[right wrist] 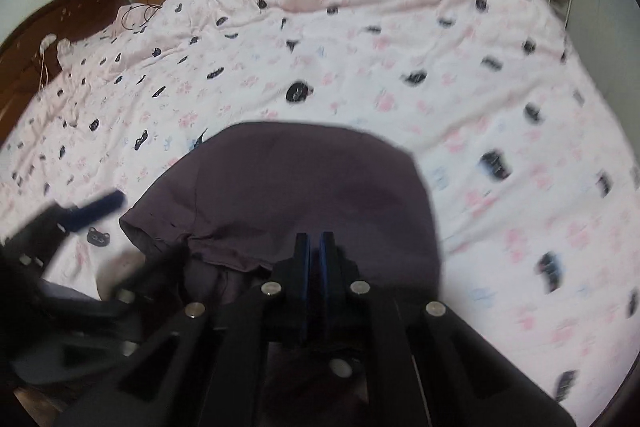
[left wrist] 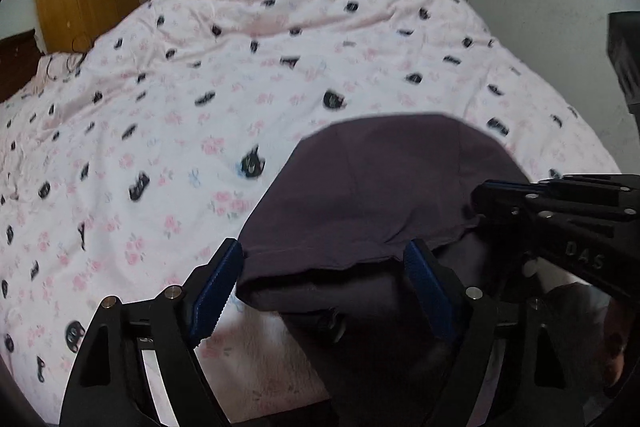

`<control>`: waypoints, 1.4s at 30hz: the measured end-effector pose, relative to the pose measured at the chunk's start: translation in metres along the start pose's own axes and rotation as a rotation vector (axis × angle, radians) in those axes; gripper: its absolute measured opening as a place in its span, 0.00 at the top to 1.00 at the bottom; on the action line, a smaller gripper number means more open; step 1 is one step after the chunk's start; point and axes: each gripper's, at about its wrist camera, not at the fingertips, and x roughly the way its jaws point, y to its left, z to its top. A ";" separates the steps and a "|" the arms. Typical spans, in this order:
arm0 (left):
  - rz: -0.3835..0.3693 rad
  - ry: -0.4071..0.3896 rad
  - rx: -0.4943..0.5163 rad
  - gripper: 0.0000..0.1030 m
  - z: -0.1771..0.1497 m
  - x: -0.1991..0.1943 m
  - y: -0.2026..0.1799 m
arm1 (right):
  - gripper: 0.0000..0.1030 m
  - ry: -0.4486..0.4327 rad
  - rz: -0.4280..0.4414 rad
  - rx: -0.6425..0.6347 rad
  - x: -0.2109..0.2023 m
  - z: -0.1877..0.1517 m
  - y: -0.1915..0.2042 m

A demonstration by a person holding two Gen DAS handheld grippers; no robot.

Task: Fold clothes
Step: 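Lay the hood down with both grippers and open them over the jacket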

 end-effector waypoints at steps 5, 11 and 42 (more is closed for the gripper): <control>0.021 0.141 -0.063 0.21 -0.016 0.031 0.016 | 0.95 0.051 -0.021 0.010 0.019 -0.017 -0.008; 0.034 0.117 -0.046 0.23 -0.021 0.028 0.009 | 0.97 0.068 -0.029 0.009 0.031 -0.033 -0.017; -0.016 0.081 0.054 0.15 -0.012 0.026 -0.027 | 0.93 0.047 -0.023 -0.009 0.027 -0.037 -0.005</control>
